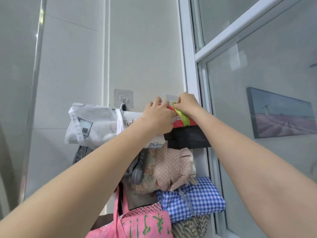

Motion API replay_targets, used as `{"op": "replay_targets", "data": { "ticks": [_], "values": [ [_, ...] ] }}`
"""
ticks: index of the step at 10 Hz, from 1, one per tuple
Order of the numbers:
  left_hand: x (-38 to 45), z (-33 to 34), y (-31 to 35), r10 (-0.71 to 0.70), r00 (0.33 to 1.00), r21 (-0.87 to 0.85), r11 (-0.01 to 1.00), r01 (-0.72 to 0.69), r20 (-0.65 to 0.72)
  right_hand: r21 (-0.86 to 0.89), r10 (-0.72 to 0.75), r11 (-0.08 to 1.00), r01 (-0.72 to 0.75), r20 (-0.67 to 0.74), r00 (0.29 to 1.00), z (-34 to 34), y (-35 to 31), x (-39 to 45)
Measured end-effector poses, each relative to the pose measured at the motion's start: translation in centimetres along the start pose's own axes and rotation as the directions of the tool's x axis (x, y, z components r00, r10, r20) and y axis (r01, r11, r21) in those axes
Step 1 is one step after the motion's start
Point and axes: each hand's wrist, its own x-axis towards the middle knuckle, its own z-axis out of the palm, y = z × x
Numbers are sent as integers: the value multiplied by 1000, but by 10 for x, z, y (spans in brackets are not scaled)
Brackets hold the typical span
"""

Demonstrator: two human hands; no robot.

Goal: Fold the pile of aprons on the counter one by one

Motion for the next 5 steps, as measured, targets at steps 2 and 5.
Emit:
{"op": "replay_targets", "data": {
  "ticks": [2, 5],
  "values": [
    [-11, -4, 0, 176, 981, -20, 984, -175, 88, -87, 22, 996, -8, 161, 987, 0, 4, -15],
    [-34, -20, 1, 138, 986, -123, 981, -149, -92, -63, 24, 997, -38, -218, 976, -25, 11, -49]
  ]
}}
